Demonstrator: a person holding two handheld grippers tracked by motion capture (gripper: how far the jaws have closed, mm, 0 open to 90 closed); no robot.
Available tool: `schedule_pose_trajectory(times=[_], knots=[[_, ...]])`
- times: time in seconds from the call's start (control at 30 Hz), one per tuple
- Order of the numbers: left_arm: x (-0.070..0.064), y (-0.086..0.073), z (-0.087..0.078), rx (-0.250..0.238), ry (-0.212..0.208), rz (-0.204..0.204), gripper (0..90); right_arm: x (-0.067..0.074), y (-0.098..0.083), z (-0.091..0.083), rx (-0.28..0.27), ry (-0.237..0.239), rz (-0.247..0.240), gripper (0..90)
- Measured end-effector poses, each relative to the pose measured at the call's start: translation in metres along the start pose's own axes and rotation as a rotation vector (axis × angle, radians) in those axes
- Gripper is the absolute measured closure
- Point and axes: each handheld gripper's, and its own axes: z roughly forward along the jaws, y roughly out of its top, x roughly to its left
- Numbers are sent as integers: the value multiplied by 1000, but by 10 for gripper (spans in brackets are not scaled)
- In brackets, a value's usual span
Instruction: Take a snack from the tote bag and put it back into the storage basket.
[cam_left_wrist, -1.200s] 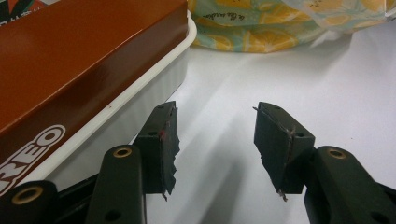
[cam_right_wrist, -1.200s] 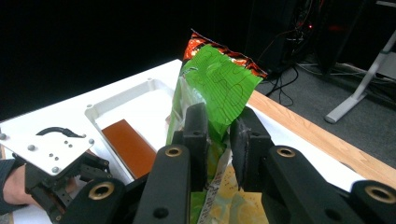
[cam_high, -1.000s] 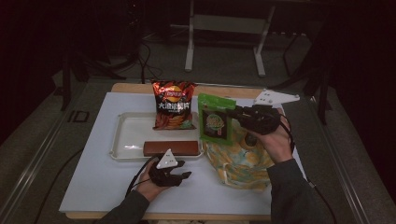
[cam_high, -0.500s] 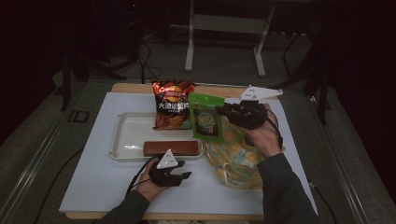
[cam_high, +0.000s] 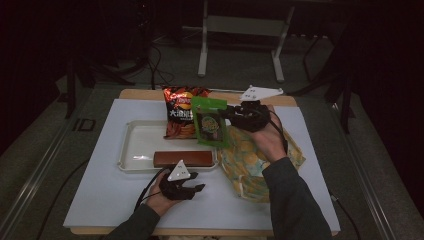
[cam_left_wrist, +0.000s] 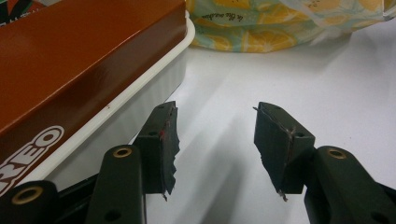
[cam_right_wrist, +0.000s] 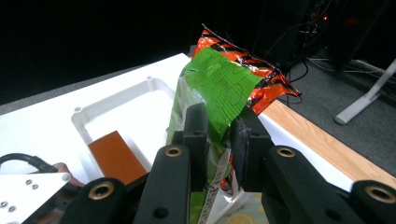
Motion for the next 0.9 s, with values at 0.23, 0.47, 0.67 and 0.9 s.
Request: schedule_pose_trajectory(times=[0.23,0.47,0.67,0.9], knots=[[0,0,0,1,-1,3,488,3,-1,17,17,-16,-7,774],[0,0,0,0,-2,3,488,3,-3,36,33,-17,-4,774],[0,0,0,-1,-2,3,488,5,-4,56,69,-32,-7,773],[0,0,-1,-4,-5,1,488,6,-6,77,95,-54,9,773]])
